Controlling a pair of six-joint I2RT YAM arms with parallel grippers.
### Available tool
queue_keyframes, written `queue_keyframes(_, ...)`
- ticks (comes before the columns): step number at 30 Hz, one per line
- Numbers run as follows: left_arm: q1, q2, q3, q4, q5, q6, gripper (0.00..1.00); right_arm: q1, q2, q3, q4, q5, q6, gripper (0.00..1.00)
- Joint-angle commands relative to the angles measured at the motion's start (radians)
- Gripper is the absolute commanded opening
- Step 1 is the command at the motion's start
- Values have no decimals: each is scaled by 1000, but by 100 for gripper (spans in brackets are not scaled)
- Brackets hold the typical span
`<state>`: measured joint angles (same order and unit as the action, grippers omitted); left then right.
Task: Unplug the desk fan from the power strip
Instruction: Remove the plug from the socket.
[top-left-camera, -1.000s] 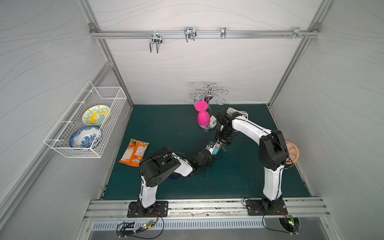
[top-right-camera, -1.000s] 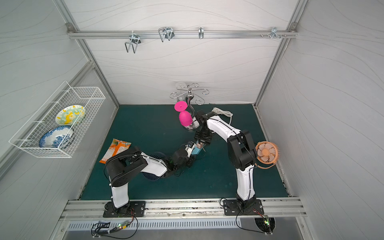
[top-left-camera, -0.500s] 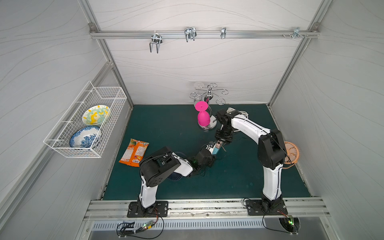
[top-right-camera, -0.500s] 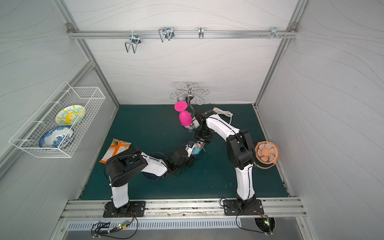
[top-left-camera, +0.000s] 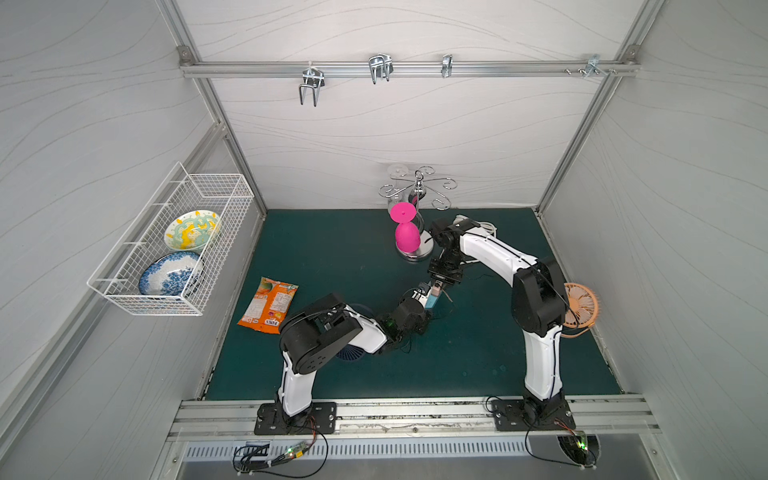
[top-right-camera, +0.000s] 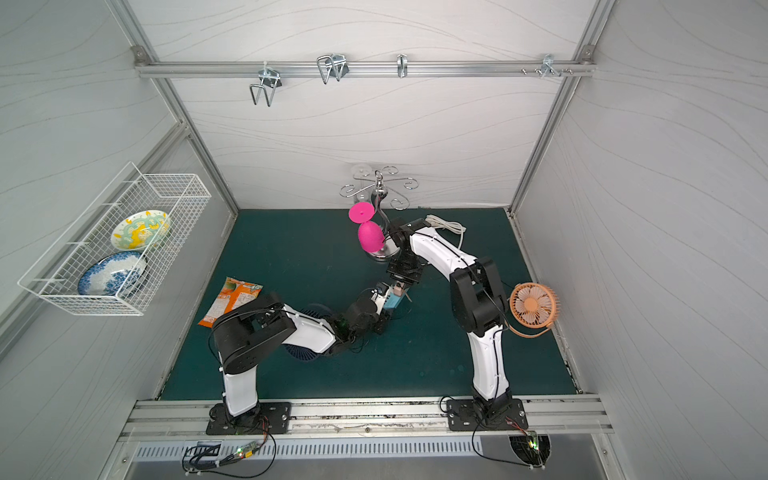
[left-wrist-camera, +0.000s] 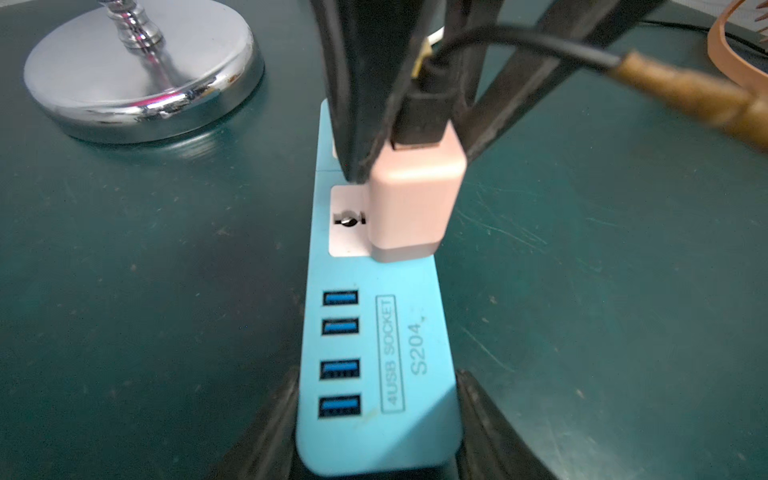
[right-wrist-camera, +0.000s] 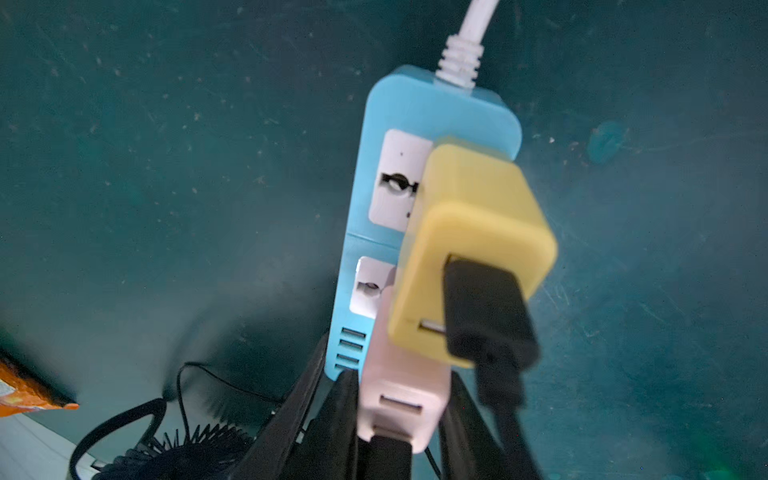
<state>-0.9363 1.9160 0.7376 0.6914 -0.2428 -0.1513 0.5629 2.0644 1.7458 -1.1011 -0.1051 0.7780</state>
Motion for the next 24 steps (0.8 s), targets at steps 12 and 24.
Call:
queue_keyframes(12,-3,38,31,-7,4,-7,6,2,13,16,-66,3,-19,19)
queue_keyframes(24,-2,34,32,-18,2,-17,3,-7,-60,-98,1,-2,17,7)
